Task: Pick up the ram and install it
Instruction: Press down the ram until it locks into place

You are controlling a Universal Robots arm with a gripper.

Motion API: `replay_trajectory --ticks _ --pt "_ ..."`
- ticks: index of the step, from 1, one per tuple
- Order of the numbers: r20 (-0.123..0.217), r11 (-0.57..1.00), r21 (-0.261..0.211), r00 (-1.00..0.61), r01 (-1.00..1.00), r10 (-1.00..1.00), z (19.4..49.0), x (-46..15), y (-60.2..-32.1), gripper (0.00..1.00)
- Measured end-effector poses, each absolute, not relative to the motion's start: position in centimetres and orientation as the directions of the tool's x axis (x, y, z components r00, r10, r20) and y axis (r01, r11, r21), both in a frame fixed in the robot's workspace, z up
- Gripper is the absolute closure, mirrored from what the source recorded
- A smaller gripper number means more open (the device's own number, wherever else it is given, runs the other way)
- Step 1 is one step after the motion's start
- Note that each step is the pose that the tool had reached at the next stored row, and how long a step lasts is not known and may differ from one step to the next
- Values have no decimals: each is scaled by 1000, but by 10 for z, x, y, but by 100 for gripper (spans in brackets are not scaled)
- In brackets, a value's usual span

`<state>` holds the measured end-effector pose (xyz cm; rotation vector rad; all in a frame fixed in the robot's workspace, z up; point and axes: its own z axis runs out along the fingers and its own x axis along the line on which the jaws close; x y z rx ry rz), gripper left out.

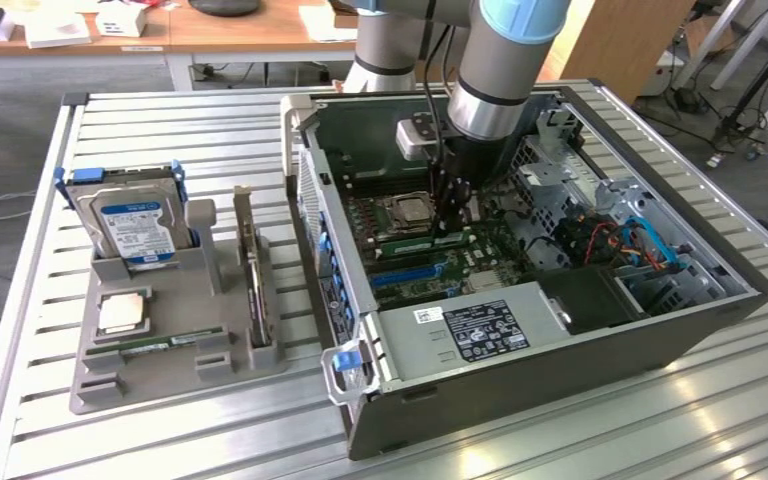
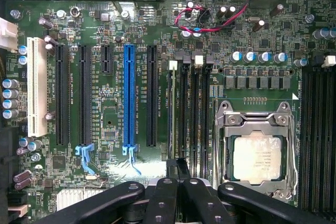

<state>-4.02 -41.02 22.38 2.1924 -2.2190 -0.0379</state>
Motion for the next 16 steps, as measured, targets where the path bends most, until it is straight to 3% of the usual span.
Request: replay_trajectory --ticks 16 --pt "-2 12 33 -12 -999 -1000 223 -40 -410 89"
